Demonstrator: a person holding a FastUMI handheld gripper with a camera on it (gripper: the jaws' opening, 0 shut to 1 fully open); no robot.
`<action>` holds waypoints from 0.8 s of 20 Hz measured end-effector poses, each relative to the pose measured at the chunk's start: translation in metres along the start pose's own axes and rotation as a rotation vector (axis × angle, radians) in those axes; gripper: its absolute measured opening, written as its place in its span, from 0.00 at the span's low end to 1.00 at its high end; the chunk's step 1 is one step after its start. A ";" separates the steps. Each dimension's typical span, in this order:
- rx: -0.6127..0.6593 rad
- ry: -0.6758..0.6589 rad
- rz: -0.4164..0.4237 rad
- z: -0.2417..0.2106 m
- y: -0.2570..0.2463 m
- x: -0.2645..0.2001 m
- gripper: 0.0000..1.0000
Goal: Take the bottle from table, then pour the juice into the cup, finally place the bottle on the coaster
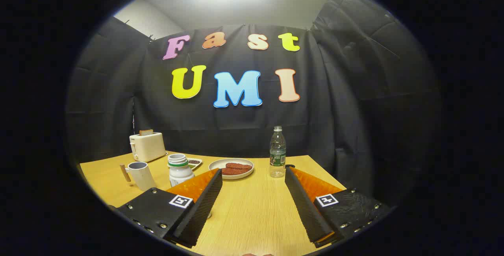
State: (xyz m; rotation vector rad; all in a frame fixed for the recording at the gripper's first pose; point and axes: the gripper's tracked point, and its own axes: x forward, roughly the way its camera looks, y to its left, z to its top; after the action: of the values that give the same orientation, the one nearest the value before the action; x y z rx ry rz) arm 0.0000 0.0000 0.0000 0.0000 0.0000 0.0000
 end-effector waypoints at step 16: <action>-0.034 0.010 0.118 -0.025 0.066 -0.006 0.98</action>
State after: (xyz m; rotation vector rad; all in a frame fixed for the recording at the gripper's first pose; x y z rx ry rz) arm -0.0063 0.0662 -0.0254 -0.0340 0.0099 0.1176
